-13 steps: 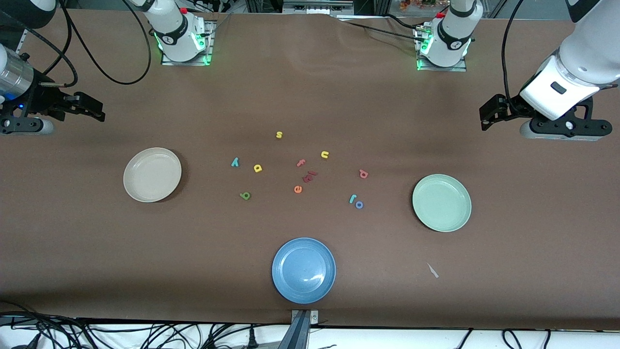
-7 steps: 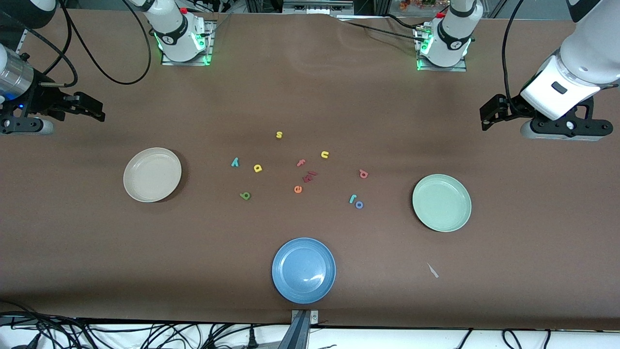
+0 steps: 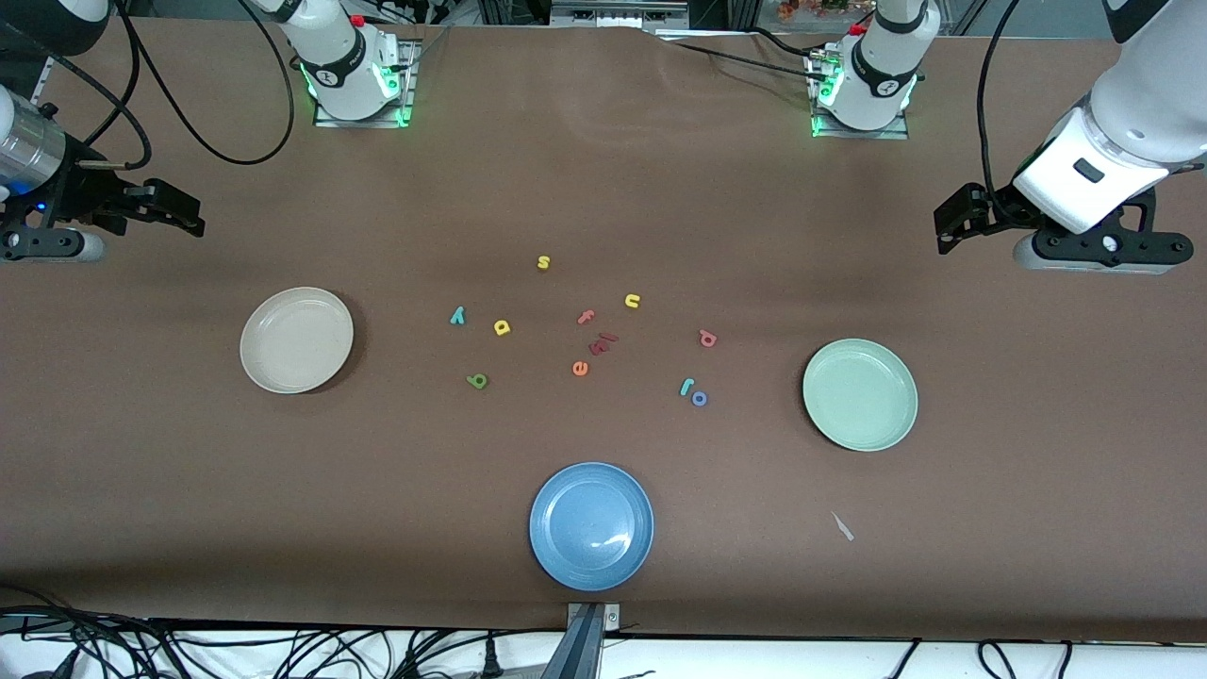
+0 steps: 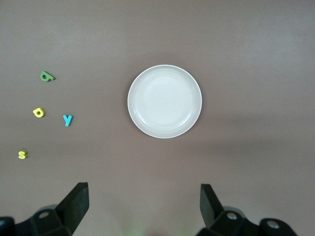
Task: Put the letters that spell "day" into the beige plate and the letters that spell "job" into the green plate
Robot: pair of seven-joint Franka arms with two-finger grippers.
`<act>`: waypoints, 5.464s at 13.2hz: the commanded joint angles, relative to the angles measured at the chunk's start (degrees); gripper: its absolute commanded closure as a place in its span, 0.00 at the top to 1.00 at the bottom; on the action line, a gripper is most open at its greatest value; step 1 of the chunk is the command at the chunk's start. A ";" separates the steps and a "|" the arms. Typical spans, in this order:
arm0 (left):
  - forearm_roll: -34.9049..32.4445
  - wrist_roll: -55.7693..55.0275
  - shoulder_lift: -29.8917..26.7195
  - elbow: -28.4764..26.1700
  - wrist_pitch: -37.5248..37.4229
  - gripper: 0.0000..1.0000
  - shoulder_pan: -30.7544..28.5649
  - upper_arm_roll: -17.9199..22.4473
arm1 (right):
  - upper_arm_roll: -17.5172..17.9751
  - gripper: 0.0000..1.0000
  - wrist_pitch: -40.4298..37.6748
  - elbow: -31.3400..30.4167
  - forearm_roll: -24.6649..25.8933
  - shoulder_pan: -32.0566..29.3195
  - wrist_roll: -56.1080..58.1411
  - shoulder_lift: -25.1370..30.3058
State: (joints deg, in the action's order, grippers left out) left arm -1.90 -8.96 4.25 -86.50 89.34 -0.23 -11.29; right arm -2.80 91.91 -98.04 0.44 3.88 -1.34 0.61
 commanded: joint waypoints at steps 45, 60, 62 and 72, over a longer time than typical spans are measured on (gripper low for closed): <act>0.14 0.43 8.40 7.75 1.63 1.00 1.54 -0.66 | 13.43 1.00 11.51 -13.21 -0.97 3.50 -24.05 -1.05; -0.65 0.52 19.72 7.40 3.21 1.00 2.33 -2.16 | 18.18 1.00 46.94 -24.48 0.18 6.84 -33.64 -20.19; -0.74 0.34 24.12 7.40 5.05 1.00 3.74 -1.98 | 18.18 1.00 49.32 -24.22 1.49 6.84 -33.55 -22.66; -0.74 -9.39 35.29 5.64 18.85 1.00 14.64 -2.33 | 17.66 0.83 56.71 -24.04 4.92 7.11 -33.47 -28.99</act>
State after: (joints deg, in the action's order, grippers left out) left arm -1.93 -15.32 38.41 -81.18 107.38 13.17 -14.14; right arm 15.28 147.75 -122.92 3.48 10.69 -33.90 -27.27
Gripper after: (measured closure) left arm 0.000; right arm 0.123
